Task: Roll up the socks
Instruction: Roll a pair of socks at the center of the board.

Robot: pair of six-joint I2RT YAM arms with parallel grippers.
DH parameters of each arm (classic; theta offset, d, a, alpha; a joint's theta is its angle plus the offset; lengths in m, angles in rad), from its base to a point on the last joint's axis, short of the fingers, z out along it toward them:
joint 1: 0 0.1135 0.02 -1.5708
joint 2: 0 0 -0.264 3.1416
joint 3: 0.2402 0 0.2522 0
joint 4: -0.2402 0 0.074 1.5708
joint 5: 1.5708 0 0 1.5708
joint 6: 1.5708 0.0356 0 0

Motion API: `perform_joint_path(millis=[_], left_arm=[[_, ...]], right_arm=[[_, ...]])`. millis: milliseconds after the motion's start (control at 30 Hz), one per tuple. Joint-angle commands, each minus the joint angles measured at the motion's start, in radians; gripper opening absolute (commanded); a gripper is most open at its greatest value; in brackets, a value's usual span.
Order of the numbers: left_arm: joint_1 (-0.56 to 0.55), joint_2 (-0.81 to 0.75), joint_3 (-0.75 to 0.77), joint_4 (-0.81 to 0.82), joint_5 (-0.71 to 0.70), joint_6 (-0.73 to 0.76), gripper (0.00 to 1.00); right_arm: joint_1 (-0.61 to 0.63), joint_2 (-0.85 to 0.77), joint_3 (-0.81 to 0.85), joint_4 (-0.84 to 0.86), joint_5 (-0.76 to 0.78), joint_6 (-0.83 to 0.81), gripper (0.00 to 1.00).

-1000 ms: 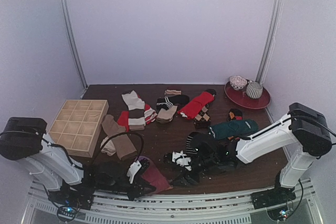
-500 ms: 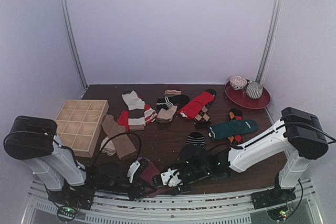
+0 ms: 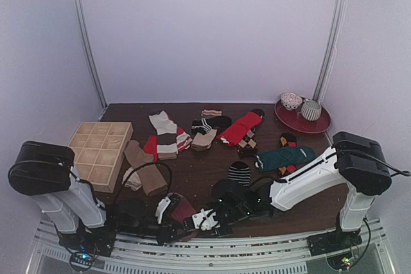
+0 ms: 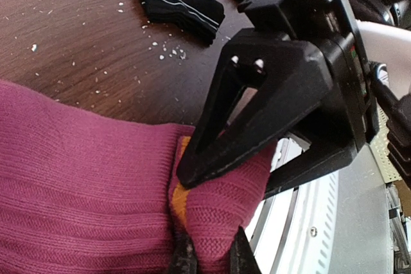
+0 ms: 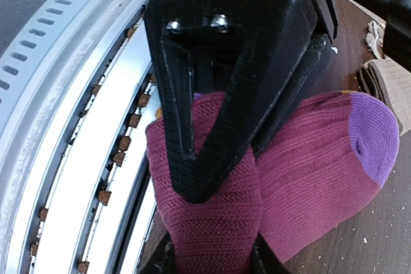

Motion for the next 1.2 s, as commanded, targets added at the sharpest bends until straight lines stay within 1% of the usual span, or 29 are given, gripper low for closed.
perform_joint_path(millis=[0,33,100,133,167,200,233,300,367,467,567,667,733,800,900,1000,1167], left_arm=[[0.001,0.045,-0.04,-0.287,0.06,-0.001,0.08],[0.004,0.03,-0.038,-0.294,0.049,0.008,0.2],[0.005,-0.02,-0.027,-0.334,0.02,0.046,0.34],[0.005,-0.054,-0.013,-0.373,-0.012,0.066,0.49],[0.005,-0.091,0.001,-0.44,-0.04,0.093,0.58],[0.005,-0.127,0.018,-0.49,-0.066,0.117,0.64],[0.005,-0.163,0.029,-0.53,-0.091,0.147,0.68],[0.005,-0.223,0.069,-0.599,-0.123,0.189,0.73],[0.005,-0.267,0.093,-0.645,-0.141,0.222,0.75],[0.005,-0.325,0.097,-0.667,-0.166,0.261,0.77],[0.004,-0.376,0.079,-0.656,-0.214,0.305,0.77],[-0.012,-0.435,0.047,-0.569,-0.248,0.369,0.79],[-0.016,-0.471,-0.008,-0.482,-0.251,0.414,0.83],[-0.02,-0.49,-0.02,-0.426,-0.246,0.467,0.85],[-0.027,-0.493,-0.007,-0.386,-0.222,0.551,0.84],[-0.028,-0.452,0.018,-0.366,-0.198,0.618,0.84],[-0.027,-0.349,0.082,-0.364,-0.215,0.653,0.85]], right_arm=[[-0.004,0.039,0.072,-0.125,-0.027,0.078,0.23],[-0.01,0.048,0.083,-0.145,-0.048,0.106,0.22],[-0.019,0.06,0.088,-0.171,-0.083,0.177,0.2],[-0.023,0.066,0.091,-0.187,-0.096,0.211,0.19],[-0.029,0.075,0.092,-0.199,-0.105,0.251,0.19],[-0.036,0.087,0.1,-0.221,-0.118,0.289,0.19],[-0.043,0.097,0.109,-0.245,-0.125,0.324,0.18],[-0.054,0.12,0.125,-0.291,-0.141,0.382,0.18],[-0.067,0.146,0.149,-0.355,-0.15,0.435,0.18],[-0.084,0.183,0.187,-0.447,-0.18,0.501,0.18],[-0.1,0.206,0.211,-0.517,-0.205,0.537,0.17],[-0.13,0.228,0.242,-0.563,-0.268,0.57,0.17],[-0.156,0.242,0.256,-0.578,-0.307,0.594,0.18],[-0.181,0.262,0.268,-0.588,-0.334,0.608,0.18],[-0.202,0.289,0.292,-0.616,-0.337,0.612,0.18],[-0.208,0.322,0.331,-0.655,-0.331,0.612,0.18],[-0.208,0.353,0.381,-0.727,-0.308,0.582,0.18]])
